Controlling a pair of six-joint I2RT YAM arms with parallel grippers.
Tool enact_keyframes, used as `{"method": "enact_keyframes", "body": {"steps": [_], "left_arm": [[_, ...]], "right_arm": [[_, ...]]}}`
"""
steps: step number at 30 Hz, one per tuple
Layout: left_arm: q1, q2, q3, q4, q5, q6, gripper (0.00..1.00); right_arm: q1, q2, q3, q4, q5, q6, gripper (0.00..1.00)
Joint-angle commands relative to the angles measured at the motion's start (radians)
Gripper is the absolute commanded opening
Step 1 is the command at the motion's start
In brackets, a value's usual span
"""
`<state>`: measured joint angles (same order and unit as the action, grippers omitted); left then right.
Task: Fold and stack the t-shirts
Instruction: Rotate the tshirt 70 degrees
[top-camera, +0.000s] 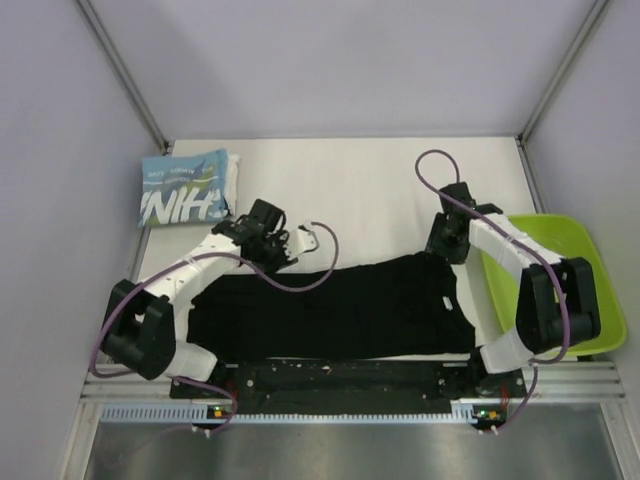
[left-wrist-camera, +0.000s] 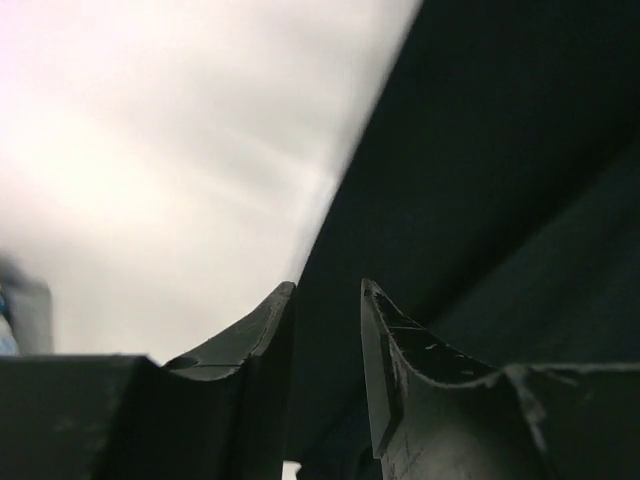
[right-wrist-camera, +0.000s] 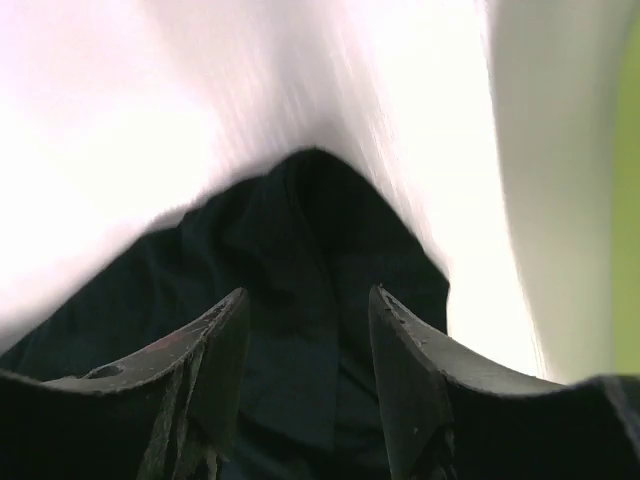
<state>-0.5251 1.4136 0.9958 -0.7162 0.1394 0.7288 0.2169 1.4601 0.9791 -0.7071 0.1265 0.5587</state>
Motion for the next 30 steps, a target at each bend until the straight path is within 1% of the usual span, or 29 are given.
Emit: {"method": "enact_keyframes", "body": {"steps": [1,3,5,6,7,10,12,15,17,19,22,23,24,26,27,30], "left_arm": [[0.155,-0.033,-0.130,0.115,-0.130,-0.025,0.37],[0.206,-0.038,-0.195,0.144,-0.188,-0.005,0.37],[0.267,-0.035,-0.244,0.182,-0.222,0.007,0.37],[0.296,-0.030,-0.268,0.201,-0.233,0.017,0.37],[0.331,-0.022,-0.287,0.224,-0.247,0.023,0.37],[0.425,0.014,-0.321,0.262,-0.276,0.041,0.35],[0.465,0.039,-0.339,0.265,-0.270,0.049,0.33],[0.482,0.042,-0.388,0.259,-0.245,0.067,0.33],[0.484,0.006,-0.401,0.239,-0.216,0.072,0.32],[0.484,-0.042,-0.396,0.218,-0.196,0.072,0.36],[0.484,-0.120,-0.343,0.160,-0.179,0.070,0.45],[0.484,-0.139,-0.320,0.138,-0.178,0.070,0.48],[0.484,-0.160,-0.295,0.120,-0.175,0.070,0.52],[0.485,-0.192,-0.237,0.055,-0.152,0.078,0.56],[0.485,-0.209,-0.211,0.023,-0.144,0.080,0.57],[0.485,-0.243,-0.134,-0.093,0.007,0.096,0.60]], "right_arm": [[-0.016,0.149,0.064,0.090,-0.004,-0.089,0.47],[-0.019,0.206,0.082,0.098,-0.014,-0.095,0.35],[-0.027,0.250,0.105,0.103,-0.008,-0.108,0.16],[-0.031,0.269,0.124,0.101,0.013,-0.114,0.03],[-0.040,0.284,0.139,0.101,0.034,-0.117,0.00],[-0.068,0.315,0.199,0.103,0.088,-0.129,0.00],[-0.076,0.347,0.249,0.109,0.116,-0.149,0.00],[-0.076,0.428,0.347,0.130,0.093,-0.200,0.00],[-0.076,0.494,0.438,0.132,0.081,-0.233,0.00],[-0.077,0.572,0.527,0.130,0.082,-0.265,0.00],[-0.076,0.638,0.642,0.123,0.072,-0.318,0.01],[-0.077,0.649,0.667,0.110,0.058,-0.333,0.08],[-0.076,0.651,0.690,0.103,0.047,-0.344,0.18],[-0.077,0.629,0.714,0.084,0.042,-0.359,0.32],[-0.076,0.608,0.719,0.074,0.048,-0.362,0.37],[-0.068,0.498,0.682,0.057,0.032,-0.345,0.44]]}}
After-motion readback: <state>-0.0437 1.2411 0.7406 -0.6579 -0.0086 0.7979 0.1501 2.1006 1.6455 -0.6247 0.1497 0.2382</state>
